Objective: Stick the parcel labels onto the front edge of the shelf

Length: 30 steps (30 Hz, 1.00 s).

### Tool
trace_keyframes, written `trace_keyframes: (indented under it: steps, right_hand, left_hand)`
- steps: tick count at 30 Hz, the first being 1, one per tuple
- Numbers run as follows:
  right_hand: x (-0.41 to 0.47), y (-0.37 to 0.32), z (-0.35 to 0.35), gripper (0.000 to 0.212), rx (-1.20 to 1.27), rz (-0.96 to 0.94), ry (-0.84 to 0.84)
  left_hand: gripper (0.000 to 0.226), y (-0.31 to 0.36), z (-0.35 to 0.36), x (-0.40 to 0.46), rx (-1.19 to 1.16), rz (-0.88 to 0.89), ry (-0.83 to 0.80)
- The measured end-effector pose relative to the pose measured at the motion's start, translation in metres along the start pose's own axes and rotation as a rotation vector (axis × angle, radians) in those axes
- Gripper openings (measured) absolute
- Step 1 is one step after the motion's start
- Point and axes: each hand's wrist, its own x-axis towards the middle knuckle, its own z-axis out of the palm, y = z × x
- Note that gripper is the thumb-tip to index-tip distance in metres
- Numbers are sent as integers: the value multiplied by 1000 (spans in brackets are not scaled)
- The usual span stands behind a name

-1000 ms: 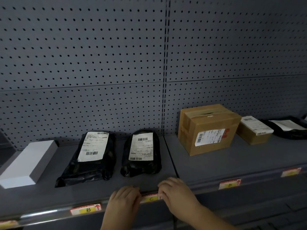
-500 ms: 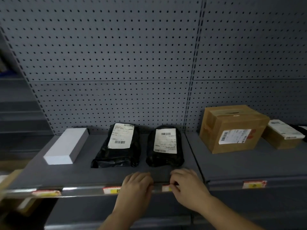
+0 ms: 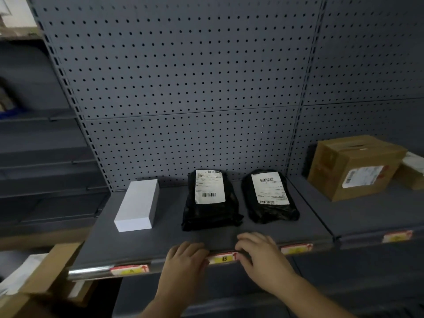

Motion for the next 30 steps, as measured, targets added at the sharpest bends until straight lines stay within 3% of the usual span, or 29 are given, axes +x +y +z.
trace_keyframes:
  steps: [10,30]
  right_hand:
    - [-2,5,12,6,-114,47,38]
    - [5,15,14,11,-44,-53,-35]
  left_hand:
    - [17,2,2,1,-83,-9,28]
    - [17,-3,8,10,-133,-26,-48]
